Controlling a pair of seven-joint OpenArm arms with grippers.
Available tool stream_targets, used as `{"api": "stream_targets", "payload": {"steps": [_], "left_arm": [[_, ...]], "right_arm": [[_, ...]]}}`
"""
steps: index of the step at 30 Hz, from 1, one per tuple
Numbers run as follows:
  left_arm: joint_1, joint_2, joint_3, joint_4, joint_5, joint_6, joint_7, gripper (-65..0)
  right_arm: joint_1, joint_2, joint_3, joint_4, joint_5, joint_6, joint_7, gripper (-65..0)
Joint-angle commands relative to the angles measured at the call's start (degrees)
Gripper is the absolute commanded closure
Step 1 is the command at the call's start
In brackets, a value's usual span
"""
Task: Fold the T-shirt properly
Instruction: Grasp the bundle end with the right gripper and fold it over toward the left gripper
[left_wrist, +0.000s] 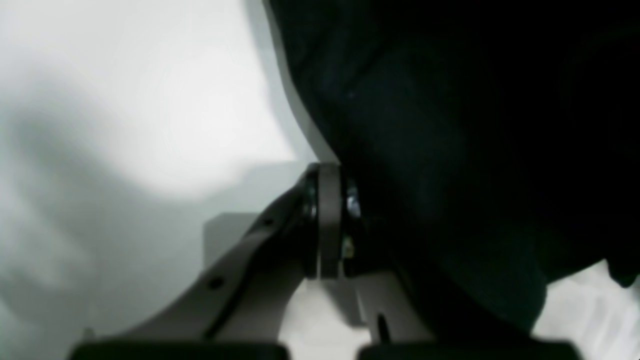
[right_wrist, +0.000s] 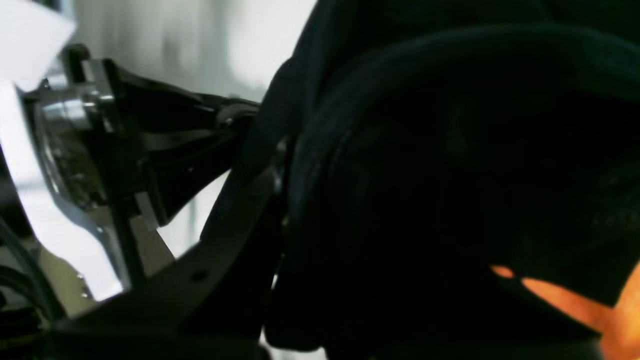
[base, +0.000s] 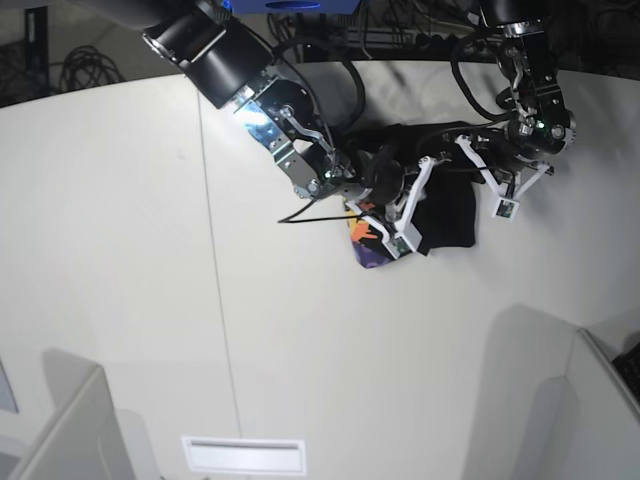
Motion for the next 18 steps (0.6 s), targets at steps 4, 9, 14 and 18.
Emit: {"api": "stream_targets", "payload": {"steps": [4,9,14,18], "left_arm": [[1.57,-1.04,-1.38,2.88,-0.24,0.09,-0.02,0.0],[2.89,-1.21,-4.55,5.69,-0.59,-0.09,-0.02,0.0],[2.98,-1.3,-5.87,5.87,-0.59,-0.09,0.07,0.0],[2.71,-1.3,-5.78,5.87,-0.59,-0.09,2.79,0.0]], "right_arm": [[1.72,-0.88,0.17,-0.12,0.5,0.42,1.04,0.0],[2.68,-0.88,0.09,-0.03,0.5,-6.0,1.4,0.0],[3.12,-0.88,0.0,-0.03,0.5,-6.44,3.5,0.0],[3.21,-0.88,-0.09,1.37,0.5,-6.44,3.24,0.0]]}}
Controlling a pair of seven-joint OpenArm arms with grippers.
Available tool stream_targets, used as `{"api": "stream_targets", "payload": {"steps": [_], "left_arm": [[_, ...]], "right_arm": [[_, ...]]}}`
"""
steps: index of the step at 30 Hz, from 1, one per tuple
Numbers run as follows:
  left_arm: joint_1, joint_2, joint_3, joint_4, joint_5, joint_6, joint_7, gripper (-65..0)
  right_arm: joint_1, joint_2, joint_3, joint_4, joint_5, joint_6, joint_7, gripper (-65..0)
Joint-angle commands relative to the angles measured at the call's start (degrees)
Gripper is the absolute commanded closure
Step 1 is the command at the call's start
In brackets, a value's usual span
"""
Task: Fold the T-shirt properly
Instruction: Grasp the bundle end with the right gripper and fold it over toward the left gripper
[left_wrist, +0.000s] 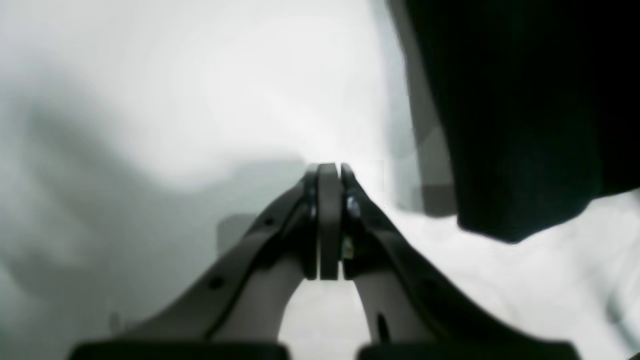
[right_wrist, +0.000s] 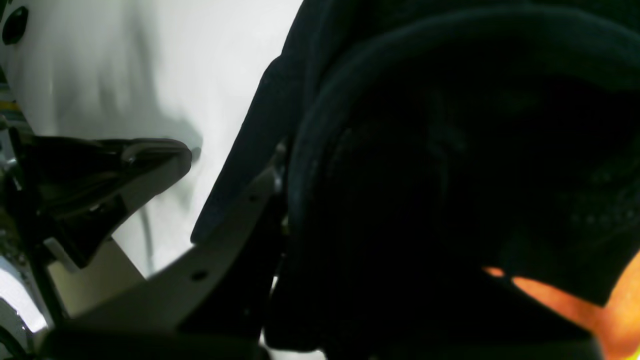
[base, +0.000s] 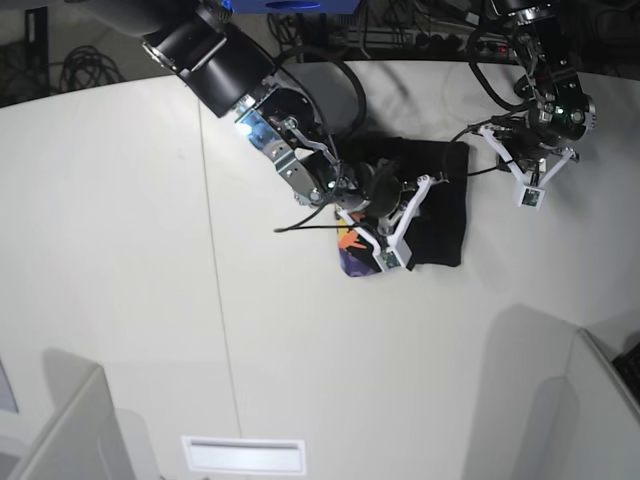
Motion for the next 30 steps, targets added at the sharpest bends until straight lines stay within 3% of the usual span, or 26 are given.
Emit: {"api": "stream_targets", "payload": {"steps": [1,9,19,25,30], "left_arm": [[-0.48,-0.52,-0.01,1.3,-0.39,-0.05,-0.49,0.0],[-0.48,-0.6,-0.27,1.39,-0.04,-0.05,-0.49,0.0],[-0.21,-0.78,-0.45,1.56,-0.13,-0.13,-0.31,0.0],[-0.13,-1.31,-7.13,2.62,-0.48,-0.31,-0.13,0.0],[0.84,-1.39,-13.37,2.88,0.05,-6.37,-0.13,0.0]], "right_arm": [[1.07,-0.77,0.08,2.54,0.5,0.25,1.1,0.0],[-0.08,-0.33,0.35,9.22,0.5,0.16,1.01,0.0],[1.33,-0.68,0.35,1.92,0.33,0.16,4.09,0.0],[1.33,-0.77,0.35,-1.33,0.42,0.16,4.7,0.0],[1.42,-0.77,0.44,-1.95,0.59,0.08,4.79,0.0]]}}
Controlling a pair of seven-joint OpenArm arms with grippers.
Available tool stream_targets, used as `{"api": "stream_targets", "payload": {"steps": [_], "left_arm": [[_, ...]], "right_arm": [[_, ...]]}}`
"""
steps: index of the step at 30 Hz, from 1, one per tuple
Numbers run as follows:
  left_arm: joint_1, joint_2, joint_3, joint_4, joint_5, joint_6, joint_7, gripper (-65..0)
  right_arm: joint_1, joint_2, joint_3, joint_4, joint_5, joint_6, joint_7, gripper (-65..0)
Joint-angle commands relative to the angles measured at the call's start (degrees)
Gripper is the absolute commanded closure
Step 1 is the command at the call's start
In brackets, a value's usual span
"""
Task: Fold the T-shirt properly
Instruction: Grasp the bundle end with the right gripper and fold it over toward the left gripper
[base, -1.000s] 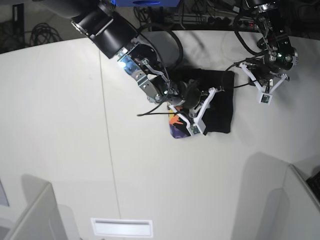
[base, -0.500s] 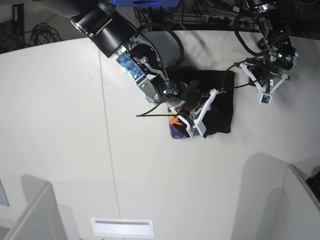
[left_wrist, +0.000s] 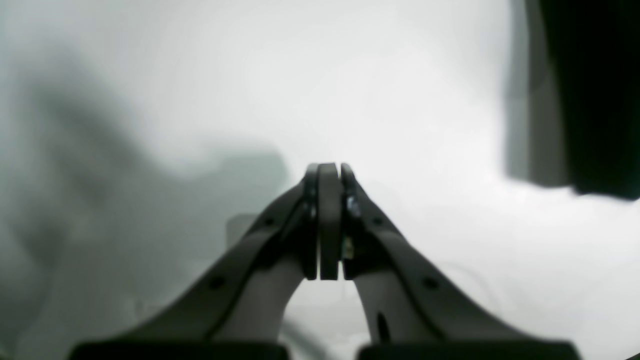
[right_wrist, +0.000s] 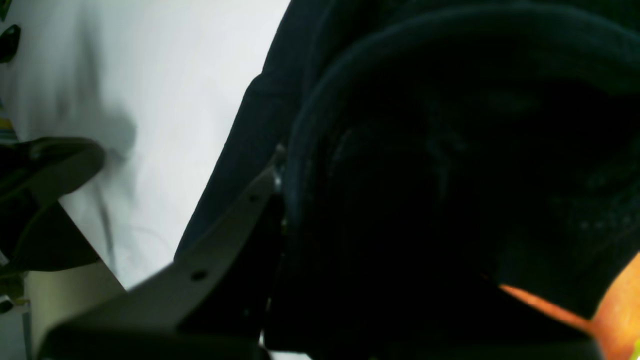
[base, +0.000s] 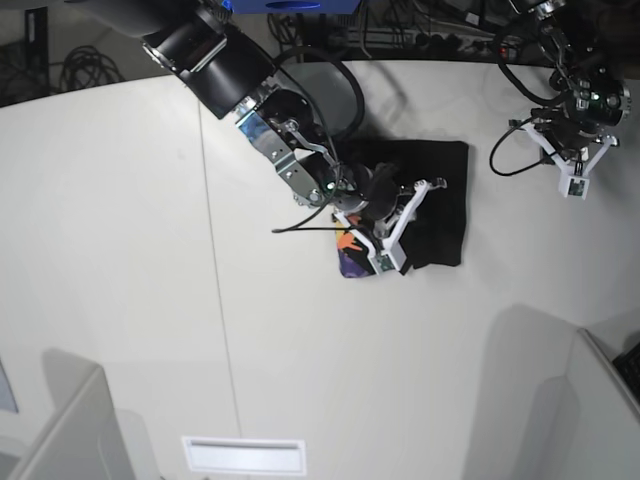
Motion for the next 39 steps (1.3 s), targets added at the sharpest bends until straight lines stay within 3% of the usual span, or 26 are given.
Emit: {"api": "stream_targets", "payload": {"steps": [1,5,7,17,22,27,33,39], "left_arm": [[0.01,-0.78,-1.31,1.07,-0.3,-0.94,-0.53,0.0],[1.59,-1.75,-4.12,1.07,-0.3,-1.55,-0.53,0.0],[2.12,-2.89,-4.12,0.98,-0.48,-1.55,-0.53,0.0],[2.65,-4.12,-4.47,1.07,-0.65,-1.55,-0.61,0.0],[2.47,-4.04,-4.47,1.07,-0.65,-1.55,-0.61,0.0],[2.47,-4.04,-4.47,1.07,-0.65,-1.55,-0.61,0.0],[2.56,-3.95,-4.47,1.07,-0.65,-1.55,-0.61,0.0],[2.56,-3.95,-4.47,1.07,-0.65,-1.55,-0.61,0.0]], "right_arm": [[1.09,-0.73,0.2,0.94,0.35,0.43,0.9,-1.7],[1.0,-0.81,0.2,1.03,0.35,0.43,0.9,-33.0],[1.0,-1.25,0.2,1.2,0.35,0.43,0.81,-38.9],[1.88,-1.96,-0.24,3.58,0.35,0.43,0.2,-39.0],[2.41,-1.96,-0.33,8.24,0.35,0.43,-4.02,-39.0],[2.67,-2.31,-0.33,8.85,0.35,0.43,-4.46,-39.0],[3.82,-2.4,-8.86,8.68,0.35,0.43,-4.02,-39.0],[4.17,-2.75,-10.71,9.38,0.35,0.78,-4.02,-39.0]]}}
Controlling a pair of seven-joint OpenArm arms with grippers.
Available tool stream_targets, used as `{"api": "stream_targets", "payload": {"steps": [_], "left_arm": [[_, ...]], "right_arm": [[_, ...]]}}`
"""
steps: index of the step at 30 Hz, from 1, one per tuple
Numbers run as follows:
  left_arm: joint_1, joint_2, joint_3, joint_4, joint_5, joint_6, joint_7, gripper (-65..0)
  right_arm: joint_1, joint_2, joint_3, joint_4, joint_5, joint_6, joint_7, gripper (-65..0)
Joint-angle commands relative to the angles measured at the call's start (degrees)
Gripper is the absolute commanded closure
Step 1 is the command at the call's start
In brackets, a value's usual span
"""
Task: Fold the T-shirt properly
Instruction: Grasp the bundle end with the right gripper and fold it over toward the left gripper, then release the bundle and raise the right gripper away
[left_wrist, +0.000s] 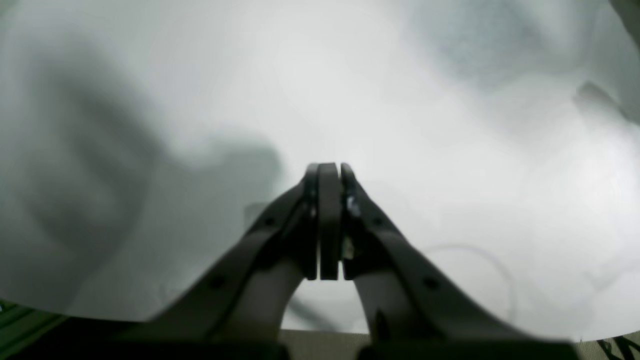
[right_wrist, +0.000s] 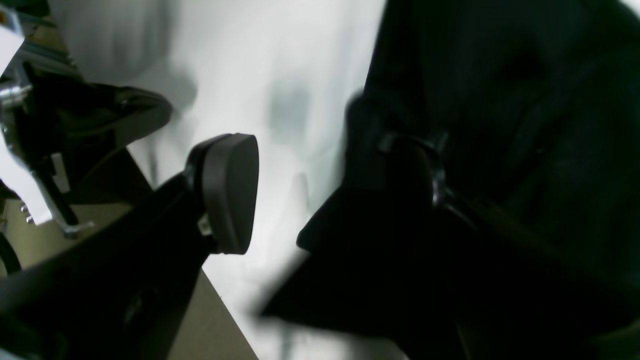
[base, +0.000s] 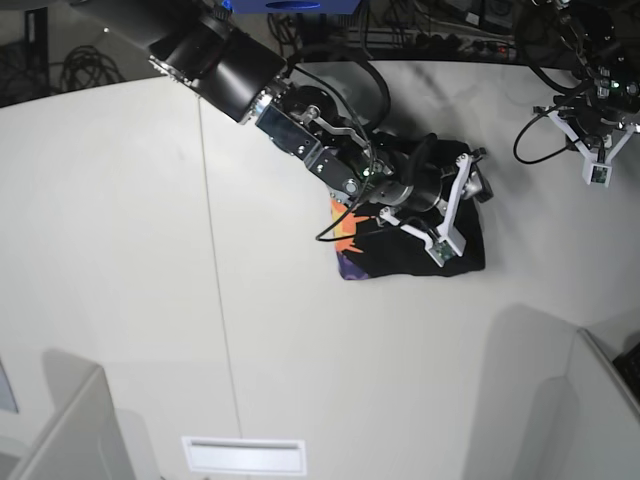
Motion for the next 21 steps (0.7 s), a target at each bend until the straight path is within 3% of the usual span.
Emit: {"api": "stream_targets", "payload": {"steps": [1,4,7,12,14,17,18,21], "left_arm": [[-0.04,-0.93,-0.37,1.07,-0.33,-0.15,-0.59,0.0],[-0.39,-0.93,-0.37,1.07,-0.33,-0.15,-0.59,0.0],[-0.39,-0.93,-0.37,1.68,-0.33,-0.15,-0.51,0.0],[0.05,-0.76,0.07,5.02,-0.42,-0.15,-0.51,0.0],[0.05,-0.76,0.16,5.29,-0.42,-0.15,-0.51,0.0],[-0.04,-0.76,0.25,5.29,-0.42,-0.15,-0.51,0.0],[-0.22,-0.76,0.25,5.29,-0.5,-0.15,-0.51,0.0],[-0.39,-0.14,0.25,5.38,-0.5,-1.65,-0.77,0.0]], "right_arm": [[1.28,-1.2,-1.45,2.19,0.48,0.82,1.11,-39.0],[3.22,-1.02,-7.34,6.24,0.48,1.44,1.11,-39.0],[4.1,-0.67,-8.21,9.84,0.31,2.49,1.11,-39.0],[0.67,2.67,5.32,10.81,0.39,2.49,1.11,-37.2],[-2.32,3.46,12.27,10.9,0.48,2.84,1.11,-29.0],[-6.01,4.08,21.5,10.9,0.48,3.63,0.85,-3.3],[-7.16,4.78,23.87,10.9,0.48,4.69,0.76,0.0],[-10.59,6.01,29.41,11.77,0.48,8.47,0.76,0.0]]}}
